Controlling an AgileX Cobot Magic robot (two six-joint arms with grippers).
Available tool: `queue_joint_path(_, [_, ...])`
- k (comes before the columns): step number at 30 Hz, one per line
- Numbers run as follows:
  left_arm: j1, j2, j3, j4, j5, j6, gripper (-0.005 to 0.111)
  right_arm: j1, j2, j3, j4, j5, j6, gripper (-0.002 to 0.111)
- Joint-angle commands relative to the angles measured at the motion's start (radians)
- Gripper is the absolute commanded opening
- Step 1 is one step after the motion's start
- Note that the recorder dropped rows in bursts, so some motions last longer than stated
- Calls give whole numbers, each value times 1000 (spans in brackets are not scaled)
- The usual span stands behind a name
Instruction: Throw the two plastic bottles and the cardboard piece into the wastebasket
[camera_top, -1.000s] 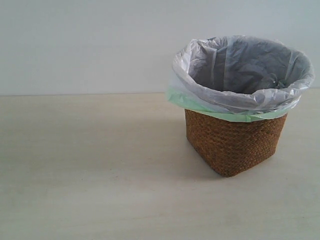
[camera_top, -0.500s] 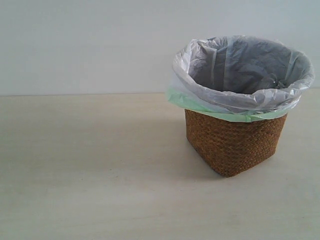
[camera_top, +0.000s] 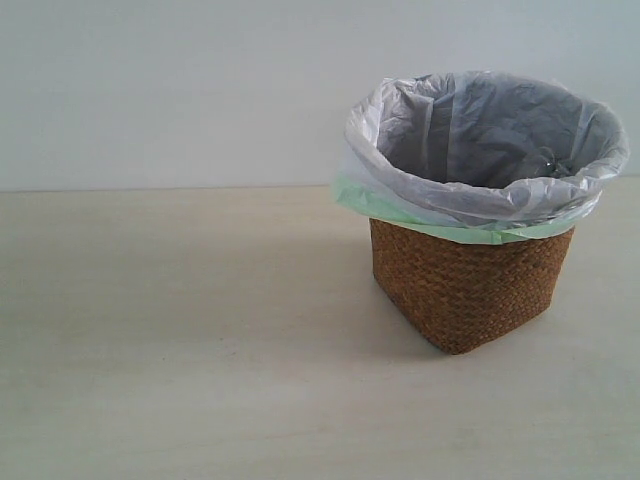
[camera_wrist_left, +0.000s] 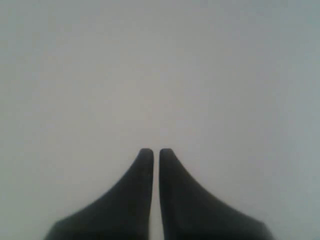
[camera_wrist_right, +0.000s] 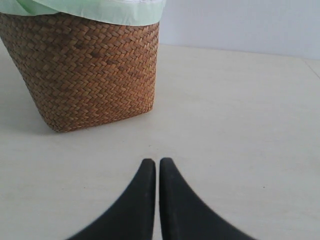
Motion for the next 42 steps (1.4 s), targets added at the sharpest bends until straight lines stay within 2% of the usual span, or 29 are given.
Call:
queue_joint_path(1, [69,-59,149,-105,-156,-8,4,-5,-5,-1,1,-4,0,0])
queue_joint_path(5, [105,-55,241,-104,-157,-10,4,-5,-5,-1,1,-4,0,0])
queue_joint_path(9, [106,-34,333,-97,-174,-10,4,-5,-5,-1,1,-4,0,0])
queue_joint_path(13, [106,-61,435,-13,-195,-16,4,-5,-5,-1,1,-4,0,0])
queue_joint_path(18, [104,-99,533,178,-199,-133,4,-5,-5,-1,1,-4,0,0])
queue_joint_path(29, [104,-99,735,227,-324,-144,4,-5,-5,-1,1,-4,0,0])
queue_joint_path(39, [104,-99,747,241,-238,-144,4,-5,-5,-1,1,-4,0,0])
queue_joint_path(42, [104,-99,747,241,-159,-144,4,-5,-5,-1,1,-4,0,0])
